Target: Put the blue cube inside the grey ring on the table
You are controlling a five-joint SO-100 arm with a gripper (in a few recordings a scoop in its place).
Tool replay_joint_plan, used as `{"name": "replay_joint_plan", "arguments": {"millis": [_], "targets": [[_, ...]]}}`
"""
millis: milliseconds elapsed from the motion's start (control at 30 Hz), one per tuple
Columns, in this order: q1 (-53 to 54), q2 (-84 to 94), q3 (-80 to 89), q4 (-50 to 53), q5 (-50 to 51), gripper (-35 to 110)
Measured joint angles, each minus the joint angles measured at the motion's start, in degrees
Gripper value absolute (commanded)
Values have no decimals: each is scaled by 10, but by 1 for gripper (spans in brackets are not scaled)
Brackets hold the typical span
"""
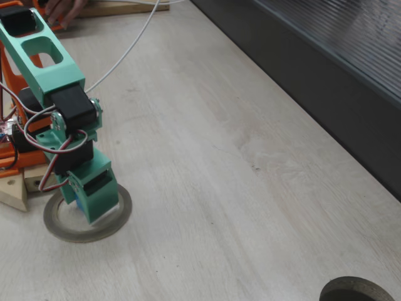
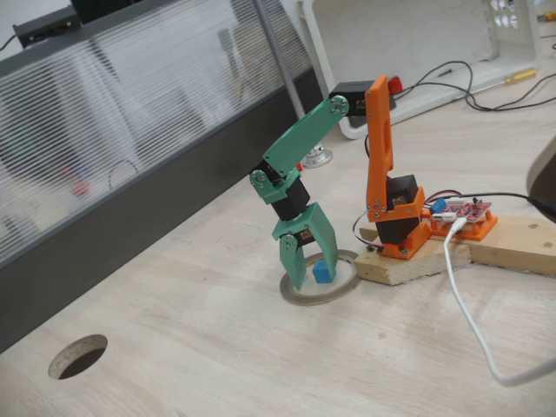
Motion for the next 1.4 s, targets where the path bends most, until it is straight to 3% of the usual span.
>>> {"name": "replay_joint_plan", "arguments": {"millis": [433,833,1400], "targets": [[0,5,-17,6,0,45],[-6,4,-149,153,0,45],[-4,4,-154,159,0,45]]}}
